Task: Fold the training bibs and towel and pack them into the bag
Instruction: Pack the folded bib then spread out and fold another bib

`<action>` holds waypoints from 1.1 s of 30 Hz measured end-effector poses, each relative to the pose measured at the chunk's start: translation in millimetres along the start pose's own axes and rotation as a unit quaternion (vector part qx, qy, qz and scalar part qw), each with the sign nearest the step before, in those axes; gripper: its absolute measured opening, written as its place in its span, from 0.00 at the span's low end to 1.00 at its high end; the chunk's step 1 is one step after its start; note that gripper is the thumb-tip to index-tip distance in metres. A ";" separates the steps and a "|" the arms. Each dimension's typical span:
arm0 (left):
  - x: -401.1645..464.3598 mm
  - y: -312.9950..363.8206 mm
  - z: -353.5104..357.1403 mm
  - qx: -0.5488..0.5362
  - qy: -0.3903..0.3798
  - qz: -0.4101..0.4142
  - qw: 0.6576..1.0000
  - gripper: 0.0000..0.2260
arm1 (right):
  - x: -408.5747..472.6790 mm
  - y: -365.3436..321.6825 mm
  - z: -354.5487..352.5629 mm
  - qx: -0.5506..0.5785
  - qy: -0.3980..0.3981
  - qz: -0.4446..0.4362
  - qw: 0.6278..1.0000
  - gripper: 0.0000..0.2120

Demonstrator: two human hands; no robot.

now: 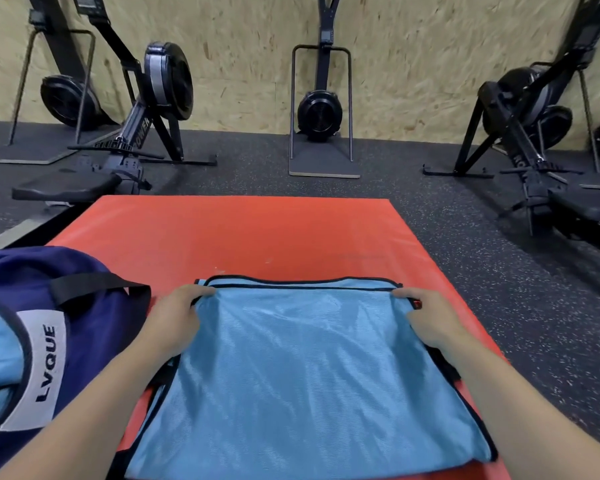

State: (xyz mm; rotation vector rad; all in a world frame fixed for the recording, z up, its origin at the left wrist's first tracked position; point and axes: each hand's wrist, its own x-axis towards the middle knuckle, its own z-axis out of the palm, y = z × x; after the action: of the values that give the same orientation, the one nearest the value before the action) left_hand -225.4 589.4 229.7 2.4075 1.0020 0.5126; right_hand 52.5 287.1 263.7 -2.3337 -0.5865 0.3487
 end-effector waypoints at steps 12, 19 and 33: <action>-41.9 88.8 79.8 0.119 -0.027 0.195 0.973 0.31 | -42.1 -61.3 118.6 -0.206 -0.040 -0.298 0.931 0.37; -36.3 42.3 61.1 0.189 -0.039 0.070 0.979 0.40 | -26.1 -31.5 112.5 -0.278 -0.049 -0.227 0.932 0.28; -91.1 60.4 66.6 0.148 -0.023 0.147 0.978 0.32 | -98.7 -34.5 120.4 -0.244 -0.102 -0.320 0.910 0.37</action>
State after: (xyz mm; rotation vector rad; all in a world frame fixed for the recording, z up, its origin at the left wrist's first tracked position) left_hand -218.6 466.3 195.2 2.8432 0.7466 0.4306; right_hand -91.4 328.3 208.8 -2.3932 -1.6447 0.1398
